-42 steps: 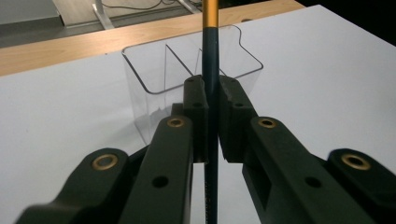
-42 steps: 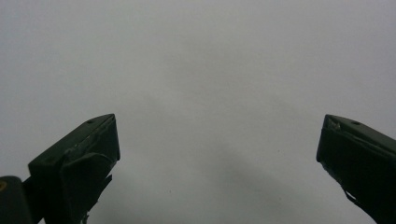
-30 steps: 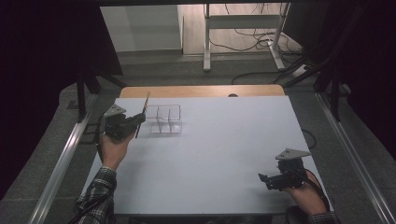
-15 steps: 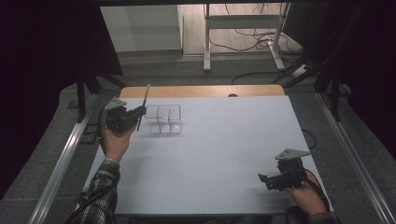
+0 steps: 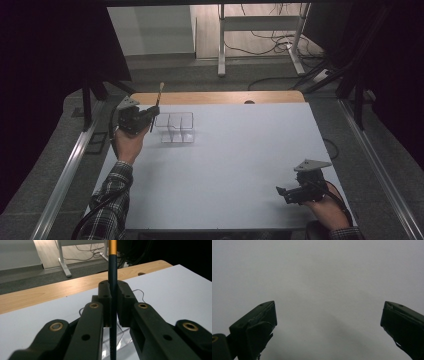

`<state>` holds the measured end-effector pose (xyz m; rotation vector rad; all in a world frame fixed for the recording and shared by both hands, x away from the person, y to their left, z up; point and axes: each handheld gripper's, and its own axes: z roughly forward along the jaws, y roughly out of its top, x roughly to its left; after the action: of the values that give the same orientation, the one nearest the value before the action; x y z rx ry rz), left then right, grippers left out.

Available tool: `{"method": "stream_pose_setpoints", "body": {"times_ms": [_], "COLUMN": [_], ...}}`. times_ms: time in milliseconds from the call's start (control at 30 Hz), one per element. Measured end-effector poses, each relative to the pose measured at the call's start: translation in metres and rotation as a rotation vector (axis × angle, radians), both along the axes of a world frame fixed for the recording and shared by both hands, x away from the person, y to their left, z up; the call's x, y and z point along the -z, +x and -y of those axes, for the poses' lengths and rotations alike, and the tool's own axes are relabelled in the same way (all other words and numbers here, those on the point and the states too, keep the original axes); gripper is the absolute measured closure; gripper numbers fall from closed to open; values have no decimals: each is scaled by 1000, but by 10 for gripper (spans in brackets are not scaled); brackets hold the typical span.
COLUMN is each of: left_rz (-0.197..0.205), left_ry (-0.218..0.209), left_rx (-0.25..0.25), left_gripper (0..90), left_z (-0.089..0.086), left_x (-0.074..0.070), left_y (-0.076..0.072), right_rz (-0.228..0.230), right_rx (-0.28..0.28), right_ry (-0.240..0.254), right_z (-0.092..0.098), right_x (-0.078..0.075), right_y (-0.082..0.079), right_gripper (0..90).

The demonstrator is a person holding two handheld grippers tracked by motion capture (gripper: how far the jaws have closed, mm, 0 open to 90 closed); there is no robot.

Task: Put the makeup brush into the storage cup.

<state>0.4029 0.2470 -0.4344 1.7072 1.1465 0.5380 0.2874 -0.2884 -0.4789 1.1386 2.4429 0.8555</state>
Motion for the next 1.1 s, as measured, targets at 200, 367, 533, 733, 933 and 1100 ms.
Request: {"method": "stream_pose_setpoints", "body": {"times_ms": [200,367,533,733,933,1100], "left_rz": [7,9,10,14,25,28], "left_ry": [3,-6,-4,-2,2,4], "left_rx": [-3,-6,-7,-2,-3,-6], "left_gripper": [835,835,835,835,835,835], "left_z": [2,4,6,9,13,15], "left_x": [-1,-1,0,0,-4,-3], "left_y": [6,11,17,23,32,38], "right_rz": [-2,-4,-9,-13,-17,-20], "right_rx": [-4,-8,-10,-13,-15,-17], "right_ry": [-2,-4,-5,-7,-10,-11], "right_z": [0,0,-1,-1,-1,-1], "right_x": [0,1,1,1,1,2], "right_y": [0,0,0,0,1,0], "right_gripper": [8,10,11,12,16,17]}}
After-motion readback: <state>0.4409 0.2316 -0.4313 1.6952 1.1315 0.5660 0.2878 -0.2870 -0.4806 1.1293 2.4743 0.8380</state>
